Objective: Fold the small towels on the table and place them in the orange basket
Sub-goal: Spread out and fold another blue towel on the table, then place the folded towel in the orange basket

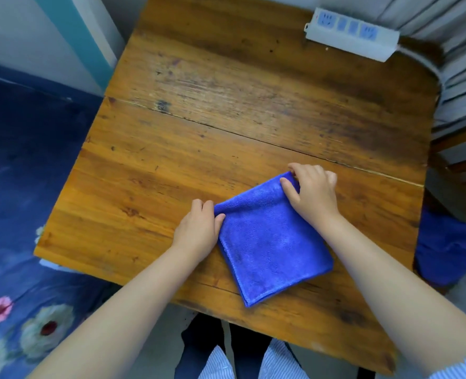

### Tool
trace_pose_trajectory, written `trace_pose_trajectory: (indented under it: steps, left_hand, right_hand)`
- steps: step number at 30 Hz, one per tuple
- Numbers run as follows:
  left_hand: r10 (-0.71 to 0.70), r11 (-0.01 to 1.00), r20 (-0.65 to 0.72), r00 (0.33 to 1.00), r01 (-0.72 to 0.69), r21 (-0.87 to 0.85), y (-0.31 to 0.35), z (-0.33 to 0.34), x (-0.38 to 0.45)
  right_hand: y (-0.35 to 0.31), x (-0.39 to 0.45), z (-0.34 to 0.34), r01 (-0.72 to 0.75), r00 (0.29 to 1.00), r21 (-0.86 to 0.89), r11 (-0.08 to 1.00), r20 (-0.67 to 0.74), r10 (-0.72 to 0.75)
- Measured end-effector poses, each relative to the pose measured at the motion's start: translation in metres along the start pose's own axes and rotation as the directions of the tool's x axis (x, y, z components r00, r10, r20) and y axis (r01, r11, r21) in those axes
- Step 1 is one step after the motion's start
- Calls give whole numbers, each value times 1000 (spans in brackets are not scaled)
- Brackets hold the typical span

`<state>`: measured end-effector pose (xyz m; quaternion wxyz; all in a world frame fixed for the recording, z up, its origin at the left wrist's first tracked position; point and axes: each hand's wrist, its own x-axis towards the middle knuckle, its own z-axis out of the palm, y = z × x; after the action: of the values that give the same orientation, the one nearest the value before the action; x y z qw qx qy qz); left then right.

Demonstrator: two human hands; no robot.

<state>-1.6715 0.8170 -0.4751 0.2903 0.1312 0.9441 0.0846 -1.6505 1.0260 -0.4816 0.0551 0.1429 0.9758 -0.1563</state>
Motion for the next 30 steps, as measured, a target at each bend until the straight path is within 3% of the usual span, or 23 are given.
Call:
trace_pose_trajectory:
  steps: [2, 5, 9, 14, 19, 23, 27, 30]
  left_hand:
    - [-26, 999, 9, 1000, 27, -29, 4, -2, -2]
    - [-66, 998, 39, 997, 66, -1, 8, -4, 0]
    - [-105, 993, 110, 988, 110, -44, 10, -4, 1]
    - [-94, 984, 230, 969, 126, -127, -1, -8, -18]
    - [-108, 927, 151, 983, 155, -343, -37, -26, -68]
    - [-198, 883, -43, 979, 159, -442, -96, -47, -123]
    - [-321, 874, -237, 917, 190, -446, -161, -60, -193]
    - [-443, 844, -331, 833, 263, -468, -219, -57, -269]
  right_hand:
    - [-2, -9, -5, -15, 1000, -52, 999, 18, 16]
    - [-8, -12, -11, -91, 985, -3, 996, 150, 91]
    - [-12, -1, -21, -252, 917, 73, 965, 336, 214]
    - [-22, -5, -41, -279, 839, 93, 956, 508, 196]
    - [-61, -32, -62, -144, 877, 283, 948, 480, -10]
    - [-128, -58, -67, 15, 888, 358, 933, 425, -177]
    - [-210, -91, -61, 182, 859, 431, 884, 368, -357]
    - [-282, -140, -45, 380, 786, 409, 830, 331, -523]
